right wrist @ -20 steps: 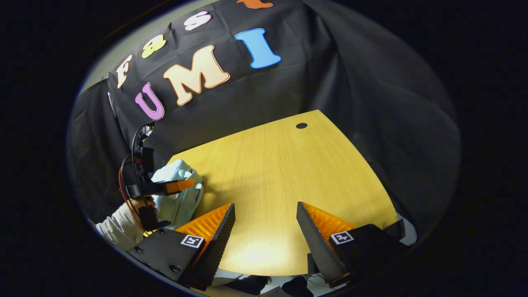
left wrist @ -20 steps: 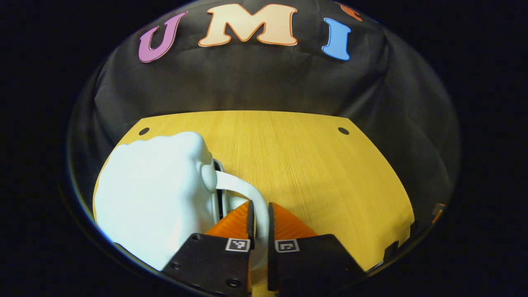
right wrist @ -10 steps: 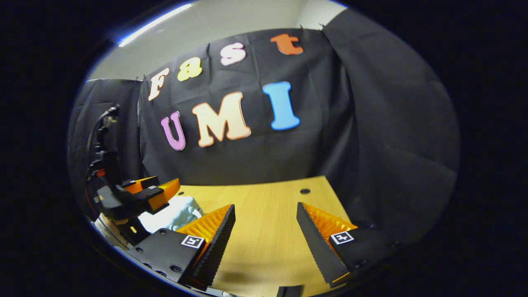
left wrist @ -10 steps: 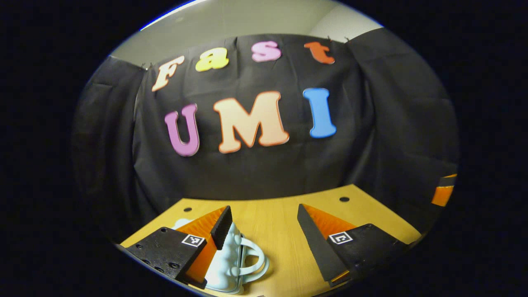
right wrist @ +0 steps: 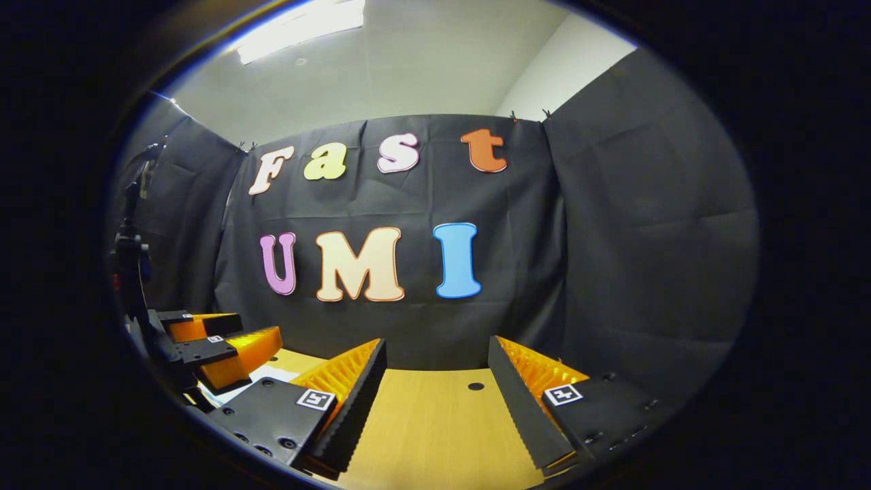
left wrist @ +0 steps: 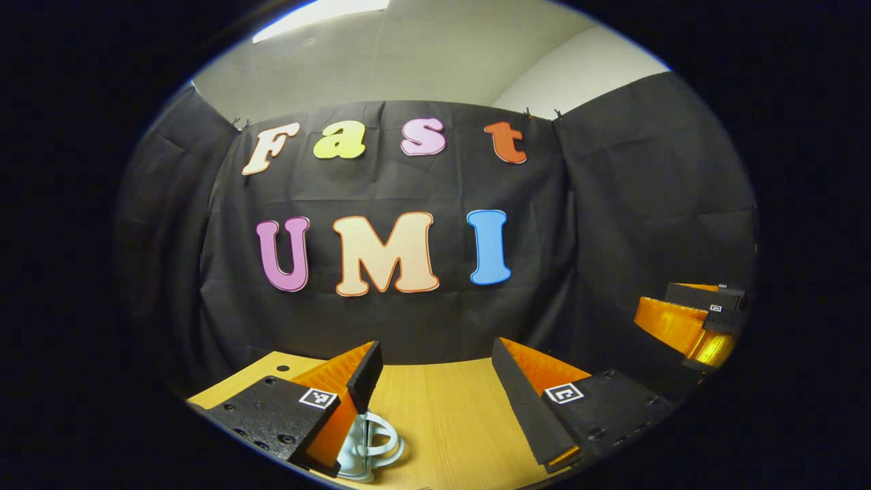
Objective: First open the suitcase, pack the skin care products into it, and then close the suitcase.
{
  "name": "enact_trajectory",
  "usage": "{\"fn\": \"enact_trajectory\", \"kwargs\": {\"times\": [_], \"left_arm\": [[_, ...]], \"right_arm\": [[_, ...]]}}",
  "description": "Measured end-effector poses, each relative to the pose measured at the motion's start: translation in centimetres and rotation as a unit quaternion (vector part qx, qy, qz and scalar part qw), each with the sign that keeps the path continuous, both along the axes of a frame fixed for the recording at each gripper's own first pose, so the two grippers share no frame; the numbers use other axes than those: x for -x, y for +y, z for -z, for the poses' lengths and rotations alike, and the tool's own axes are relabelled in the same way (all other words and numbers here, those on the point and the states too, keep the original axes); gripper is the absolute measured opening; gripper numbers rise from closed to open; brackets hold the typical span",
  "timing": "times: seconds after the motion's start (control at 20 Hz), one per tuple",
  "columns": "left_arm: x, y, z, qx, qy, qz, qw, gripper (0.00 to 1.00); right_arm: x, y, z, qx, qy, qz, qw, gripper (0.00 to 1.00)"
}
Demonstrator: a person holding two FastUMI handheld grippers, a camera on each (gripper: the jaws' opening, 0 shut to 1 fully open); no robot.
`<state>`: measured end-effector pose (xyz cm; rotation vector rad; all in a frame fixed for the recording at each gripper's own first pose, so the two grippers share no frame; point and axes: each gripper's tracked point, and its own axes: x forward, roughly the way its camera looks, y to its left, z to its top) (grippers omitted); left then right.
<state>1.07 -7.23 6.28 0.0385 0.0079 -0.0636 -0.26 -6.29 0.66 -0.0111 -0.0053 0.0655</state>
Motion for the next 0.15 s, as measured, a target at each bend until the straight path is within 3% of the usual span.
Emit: {"fn": "enact_trajectory", "kwargs": {"times": [0.05, 0.15], "left_arm": [[0.07, 0.35, -0.01, -0.002, 0.000, 0.002, 1.000, 0.95], [0.41, 1.09, 0.04, -0.007, 0.001, 0.005, 1.000, 0.95]], "right_arm": [[0.55, 0.25, -0.48, -0.006, -0.006, 0.006, 1.000, 0.95], [1.31, 0.87, -0.76, -0.016, -0.010, 0.013, 1.000, 0.92]]}}
